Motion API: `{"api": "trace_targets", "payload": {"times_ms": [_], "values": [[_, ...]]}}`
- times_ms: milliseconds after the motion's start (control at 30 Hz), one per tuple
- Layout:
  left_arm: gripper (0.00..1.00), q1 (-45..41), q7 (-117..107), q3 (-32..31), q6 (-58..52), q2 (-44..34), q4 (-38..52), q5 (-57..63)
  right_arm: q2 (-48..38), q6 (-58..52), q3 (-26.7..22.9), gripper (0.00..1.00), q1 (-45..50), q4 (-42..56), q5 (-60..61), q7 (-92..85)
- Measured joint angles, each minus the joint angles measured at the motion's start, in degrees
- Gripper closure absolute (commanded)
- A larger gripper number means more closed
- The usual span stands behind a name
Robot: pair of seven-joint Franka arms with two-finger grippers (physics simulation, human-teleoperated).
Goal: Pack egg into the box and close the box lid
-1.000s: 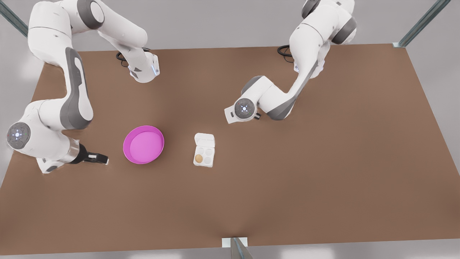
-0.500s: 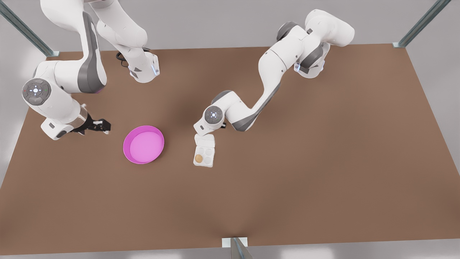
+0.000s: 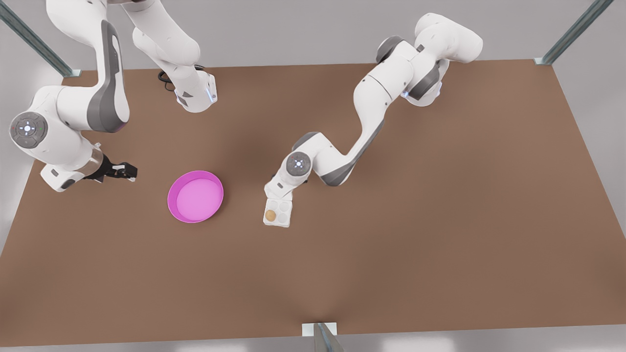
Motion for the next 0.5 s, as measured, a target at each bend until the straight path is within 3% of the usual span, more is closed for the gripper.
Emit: {"api": "trace_targets", "payload": {"times_ms": [500], "values": [[0.79,7.9,1.4,-2.0,2.2,0.2,3.6,-5.4,0.7,0.9,-2.4,0.00,1.3,-0.1,0.4,-2.4]]}}
